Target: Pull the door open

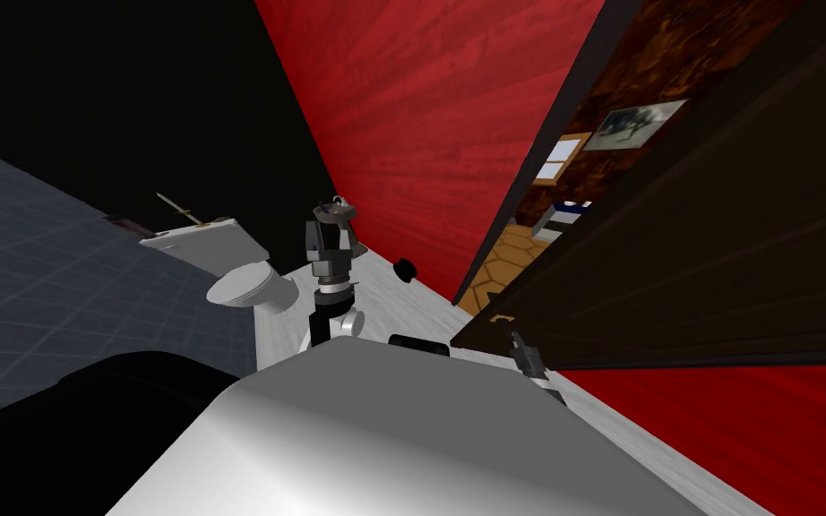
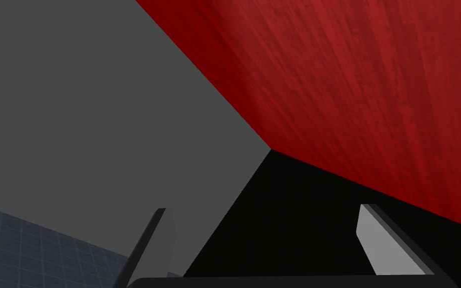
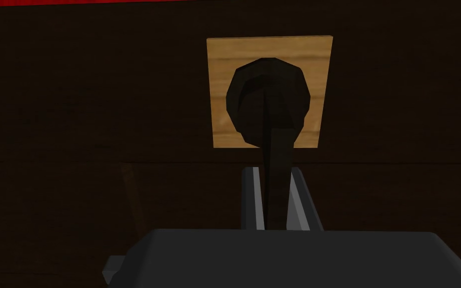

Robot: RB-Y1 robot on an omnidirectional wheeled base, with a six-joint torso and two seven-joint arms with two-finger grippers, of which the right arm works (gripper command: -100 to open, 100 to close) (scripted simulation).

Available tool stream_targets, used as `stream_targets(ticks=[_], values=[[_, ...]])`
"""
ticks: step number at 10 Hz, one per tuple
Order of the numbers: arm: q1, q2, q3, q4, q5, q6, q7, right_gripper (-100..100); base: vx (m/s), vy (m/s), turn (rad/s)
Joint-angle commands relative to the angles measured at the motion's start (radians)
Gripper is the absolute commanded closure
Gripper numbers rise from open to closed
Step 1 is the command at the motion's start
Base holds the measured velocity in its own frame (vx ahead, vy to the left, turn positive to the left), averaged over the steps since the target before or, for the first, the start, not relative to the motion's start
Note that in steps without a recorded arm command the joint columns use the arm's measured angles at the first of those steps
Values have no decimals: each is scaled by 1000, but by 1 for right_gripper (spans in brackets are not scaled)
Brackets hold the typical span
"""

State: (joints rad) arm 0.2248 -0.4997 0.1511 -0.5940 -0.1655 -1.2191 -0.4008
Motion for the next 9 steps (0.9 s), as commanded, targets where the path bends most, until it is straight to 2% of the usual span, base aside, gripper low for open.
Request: stream_targets(ticks=[1, 4, 5, 9], values=[[10, -5, 8, 11, 0, -25, -5, 100, -211, -98, 183], [24, -15, 20, 30, -1, -66, -14, 100, -233, -68, 178], [25, -13, 17, 15, -1, -51, -11, 100, -100, -15, 21], [13, -16, 24, 41, 0, -65, -17, 100, -204, -70, 171]])
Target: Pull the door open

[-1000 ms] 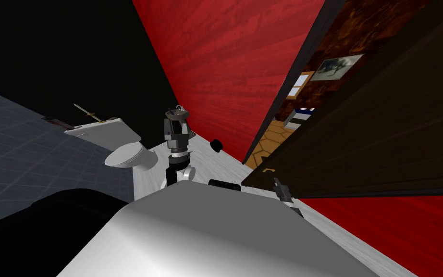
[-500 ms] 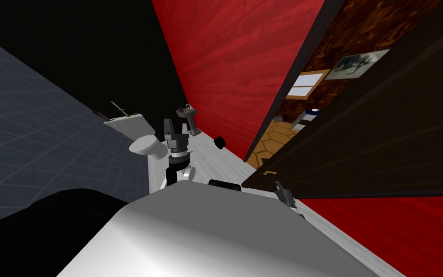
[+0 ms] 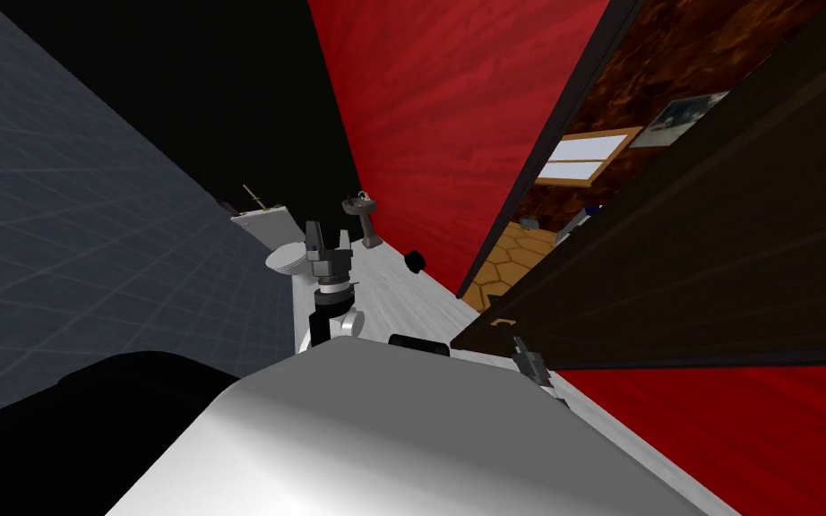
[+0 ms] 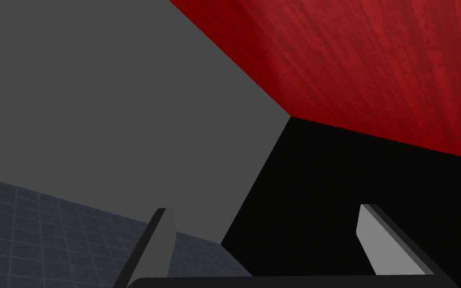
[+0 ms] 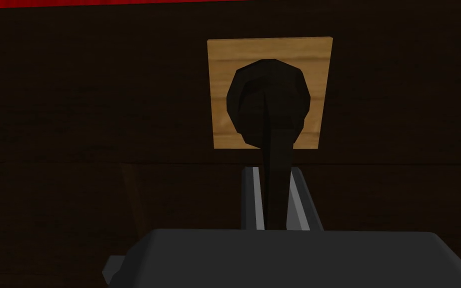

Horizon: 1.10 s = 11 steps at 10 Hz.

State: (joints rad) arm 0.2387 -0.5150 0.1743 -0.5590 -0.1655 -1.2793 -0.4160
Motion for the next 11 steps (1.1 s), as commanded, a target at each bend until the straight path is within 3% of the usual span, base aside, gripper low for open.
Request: stream_targets(ticks=[1, 7, 8, 10, 11], values=[[-4, -2, 3, 12, 1, -9, -3, 100, -202, -67, 181], [-24, -6, 12, 46, 3, -30, -12, 100, -237, -73, 158], [-23, -3, 13, 40, 4, -25, -10, 100, -102, -21, 33], [-49, 10, 10, 37, -4, 11, 7, 100, -188, -56, 222], [-49, 10, 10, 47, -4, 11, 7, 100, -136, -39, 70]])
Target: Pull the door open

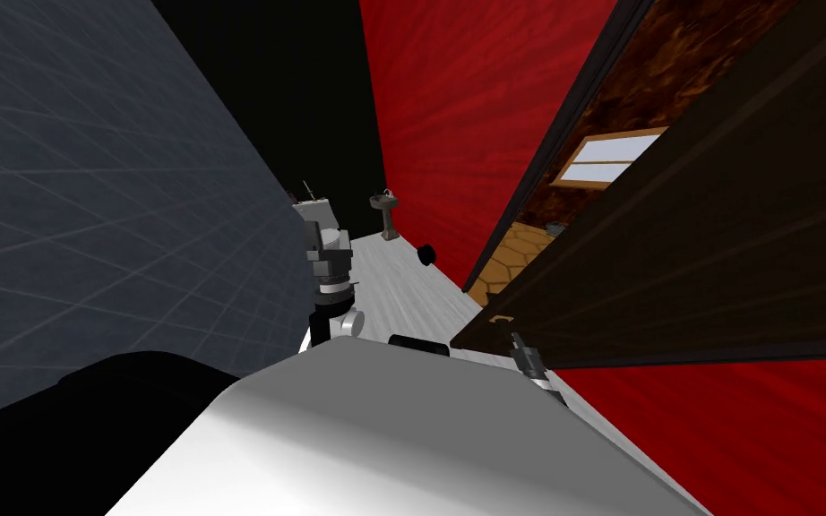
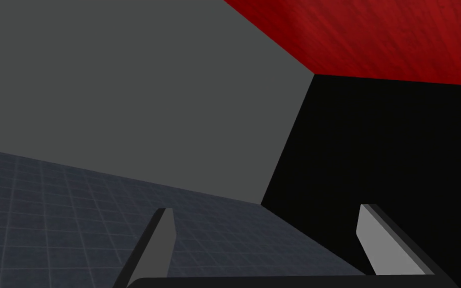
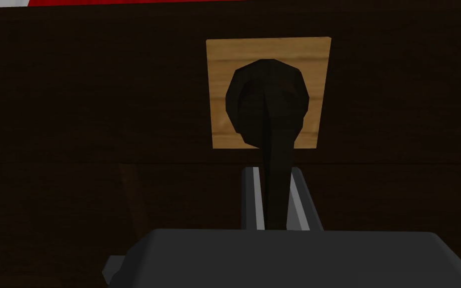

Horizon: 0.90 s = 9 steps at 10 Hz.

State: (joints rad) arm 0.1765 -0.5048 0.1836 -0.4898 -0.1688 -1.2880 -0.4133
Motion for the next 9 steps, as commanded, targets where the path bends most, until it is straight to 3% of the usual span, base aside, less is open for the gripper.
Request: stream_targets(ticks=[1, 2, 3, 5, 6, 8, 9], values=[[13, 0, 1, -33, 0, 20, 4, 100, -35, -7, -35], [-7, 10, -2, -37, -7, 48, 17, 100, -136, -43, 166], [-7, 10, -2, -37, -7, 48, 17, 100, -157, -50, 151], [-38, 26, -7, -43, -16, 89, 37, 100, -191, -72, 235], [-38, 26, -7, -43, -16, 89, 37, 100, -128, -43, 67], [-65, 39, -11, -49, -25, 126, 55, 100, -146, -49, 148], [-65, 39, -11, -49, -25, 126, 55, 100, -125, -32, 93]])
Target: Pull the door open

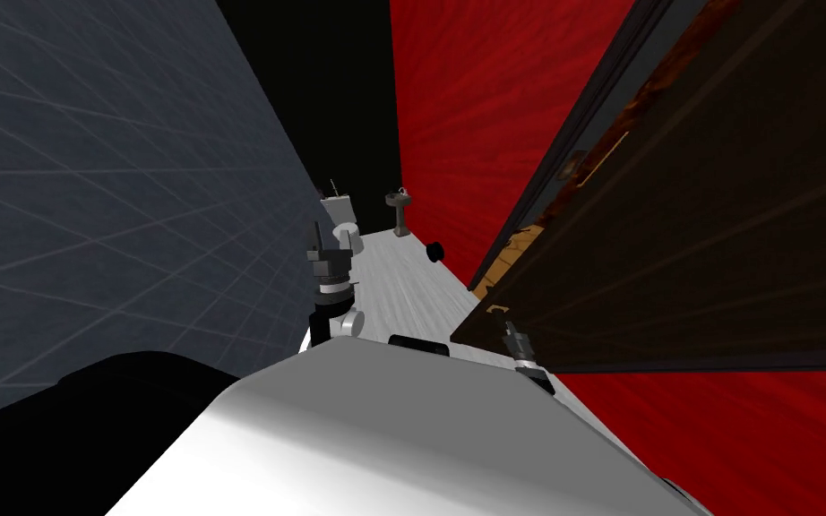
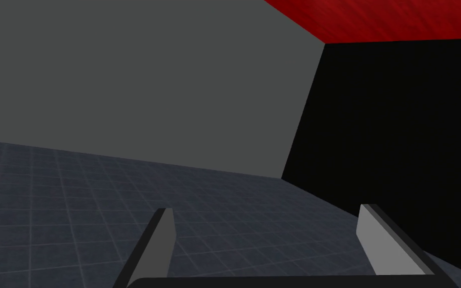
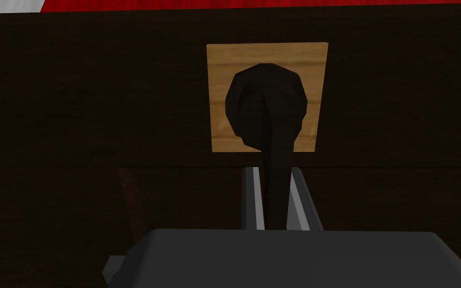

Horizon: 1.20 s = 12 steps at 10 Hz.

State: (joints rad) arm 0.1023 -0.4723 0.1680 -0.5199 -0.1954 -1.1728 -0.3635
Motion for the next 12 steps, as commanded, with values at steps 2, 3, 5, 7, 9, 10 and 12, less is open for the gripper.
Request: stream_targets(ticks=[2, 3, 5, 7, 9, 10, 12], values=[[-18, 20, 0, -25, -7, 49, 24, 100, -133, -61, 159], [-26, 24, -1, -27, -9, 59, 28, 100, -190, -74, 159], [-39, 31, -3, -30, -13, 78, 38, 100, -159, -53, 102], [-66, 44, -7, -35, -22, 115, 55, 100, -199, -48, 149], [-91, 57, -11, -40, -29, 149, 72, 100, -198, -84, 131], [-97, 60, -12, -42, -31, 157, 76, 100, -194, -68, 83], [-117, 70, -15, -46, -37, 184, 89, 100, -187, -56, 73]])
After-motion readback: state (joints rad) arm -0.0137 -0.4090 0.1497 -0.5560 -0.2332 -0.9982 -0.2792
